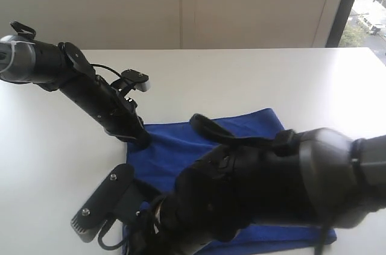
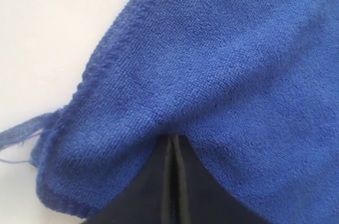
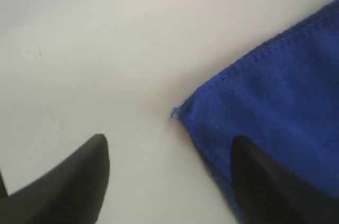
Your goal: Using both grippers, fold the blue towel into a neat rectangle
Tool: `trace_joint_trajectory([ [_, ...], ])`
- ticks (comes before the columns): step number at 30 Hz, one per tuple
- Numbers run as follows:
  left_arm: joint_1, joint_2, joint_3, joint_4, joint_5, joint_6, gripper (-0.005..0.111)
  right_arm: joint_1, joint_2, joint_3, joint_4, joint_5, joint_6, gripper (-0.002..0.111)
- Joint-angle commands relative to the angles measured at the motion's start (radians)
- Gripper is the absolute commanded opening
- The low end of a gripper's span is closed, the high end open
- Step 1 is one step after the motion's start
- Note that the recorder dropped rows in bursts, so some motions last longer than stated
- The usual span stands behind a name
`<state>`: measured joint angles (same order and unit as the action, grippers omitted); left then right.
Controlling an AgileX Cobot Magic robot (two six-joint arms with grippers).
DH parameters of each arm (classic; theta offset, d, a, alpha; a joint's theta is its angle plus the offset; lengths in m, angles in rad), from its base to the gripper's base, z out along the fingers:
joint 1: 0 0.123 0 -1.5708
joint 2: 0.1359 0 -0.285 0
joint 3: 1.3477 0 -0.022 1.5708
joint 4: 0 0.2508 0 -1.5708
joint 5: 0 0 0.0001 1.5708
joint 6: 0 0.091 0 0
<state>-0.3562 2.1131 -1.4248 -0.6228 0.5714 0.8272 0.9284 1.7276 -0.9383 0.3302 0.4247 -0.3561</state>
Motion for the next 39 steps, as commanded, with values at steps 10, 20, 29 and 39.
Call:
trace_joint_trajectory([
  [10,-0.006,0.040,0.015,0.036,-0.031,0.006,0.000,-0.316,-0.112,0.112,-0.629,0.235,0.490,0.051],
  [20,-0.006,0.040,0.015,0.040,-0.031,0.006,0.000,-0.321,-0.026,0.149,-0.612,0.136,0.490,0.044],
  [29,-0.006,0.040,0.015,0.040,-0.033,0.006,0.000,-0.321,-0.026,0.172,-0.588,0.124,0.477,0.016],
  [39,-0.006,0.040,0.015,0.040,-0.037,0.006,0.000,-0.321,-0.113,0.172,-0.692,0.370,0.385,0.020],
])
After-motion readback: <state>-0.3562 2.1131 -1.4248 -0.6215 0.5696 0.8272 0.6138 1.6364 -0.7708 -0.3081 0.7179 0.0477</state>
